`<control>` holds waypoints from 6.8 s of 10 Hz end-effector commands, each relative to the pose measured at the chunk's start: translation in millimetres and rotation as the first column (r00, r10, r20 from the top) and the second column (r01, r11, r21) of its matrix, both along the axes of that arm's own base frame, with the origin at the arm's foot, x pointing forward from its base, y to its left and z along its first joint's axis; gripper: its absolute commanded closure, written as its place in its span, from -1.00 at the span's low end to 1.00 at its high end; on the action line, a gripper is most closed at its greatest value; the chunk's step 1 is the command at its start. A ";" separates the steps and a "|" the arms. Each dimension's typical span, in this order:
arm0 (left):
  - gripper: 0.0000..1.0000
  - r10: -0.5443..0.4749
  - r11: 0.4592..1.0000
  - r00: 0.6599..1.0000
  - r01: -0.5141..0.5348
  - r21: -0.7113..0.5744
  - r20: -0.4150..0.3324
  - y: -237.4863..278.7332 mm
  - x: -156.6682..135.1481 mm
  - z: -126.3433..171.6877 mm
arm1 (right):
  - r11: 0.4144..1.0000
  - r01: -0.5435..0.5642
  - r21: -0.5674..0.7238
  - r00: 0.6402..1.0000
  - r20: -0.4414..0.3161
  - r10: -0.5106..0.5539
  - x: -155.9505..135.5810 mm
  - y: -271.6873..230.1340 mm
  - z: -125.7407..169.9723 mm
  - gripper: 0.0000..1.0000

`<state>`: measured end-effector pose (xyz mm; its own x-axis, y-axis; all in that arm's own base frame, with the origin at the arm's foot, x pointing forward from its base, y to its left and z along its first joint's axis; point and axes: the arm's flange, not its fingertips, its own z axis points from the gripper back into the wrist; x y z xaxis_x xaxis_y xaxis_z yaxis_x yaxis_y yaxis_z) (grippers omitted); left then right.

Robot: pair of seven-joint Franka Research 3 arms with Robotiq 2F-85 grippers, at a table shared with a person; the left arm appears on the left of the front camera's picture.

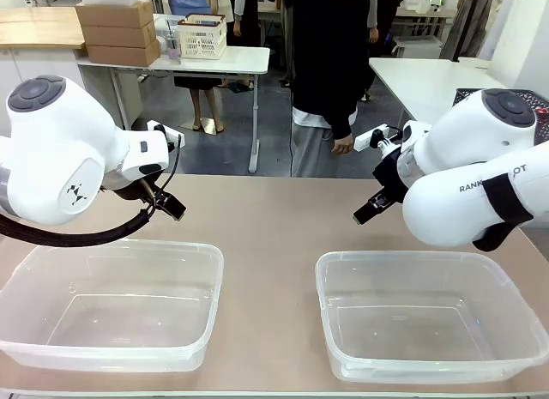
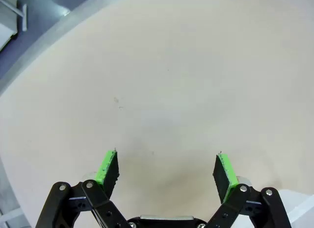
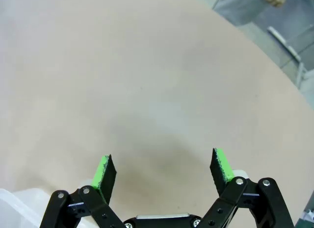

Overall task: Sort the waste into each basket.
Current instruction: Pick up the Organizing box on the left side of the table and lift it.

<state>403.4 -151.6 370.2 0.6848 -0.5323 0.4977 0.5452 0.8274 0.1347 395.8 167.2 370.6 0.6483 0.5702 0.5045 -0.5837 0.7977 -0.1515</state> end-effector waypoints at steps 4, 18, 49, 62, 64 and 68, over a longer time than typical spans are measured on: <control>-1.00 0.000 1.000 1.000 0.000 0.000 0.000 0.0 0.0 0.1 | 1.000 0.000 0.001 1.000 0.000 0.000 0.0 -0.1 0.2 -1.00; -1.00 -0.243 0.891 0.933 0.107 -0.441 -0.266 -32.5 -171.3 185.6 | 0.975 0.178 0.131 0.980 -0.112 -0.164 -158.9 -5.7 206.9 -1.00; -1.00 0.460 0.806 0.514 -0.583 0.099 -0.724 160.8 -182.4 114.6 | 0.928 0.354 0.112 0.686 -0.706 -0.176 -159.9 241.6 93.2 -1.00; -1.00 0.459 0.882 0.479 -0.348 0.319 -0.748 169.2 -107.2 26.4 | 0.823 0.544 -0.161 0.581 -0.636 -0.508 -123.4 323.4 -2.2 -1.00; -1.00 0.471 0.871 0.484 -0.388 0.301 -0.738 160.0 -97.1 5.7 | 0.813 0.559 -0.164 0.575 -0.629 -0.523 -119.8 332.2 -4.0 -1.00; -1.00 0.361 0.921 0.599 -0.349 0.173 -0.714 165.3 -115.6 -32.2 | 0.774 0.586 -0.239 0.578 -0.546 -0.606 -117.6 343.3 -1.2 -1.00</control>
<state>333.0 12.8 374.0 0.9557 -0.1347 -0.2617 0.1050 0.9867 -0.1243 277.0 496.3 365.4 0.9925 -0.0099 -0.1216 0.0163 0.9985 0.0516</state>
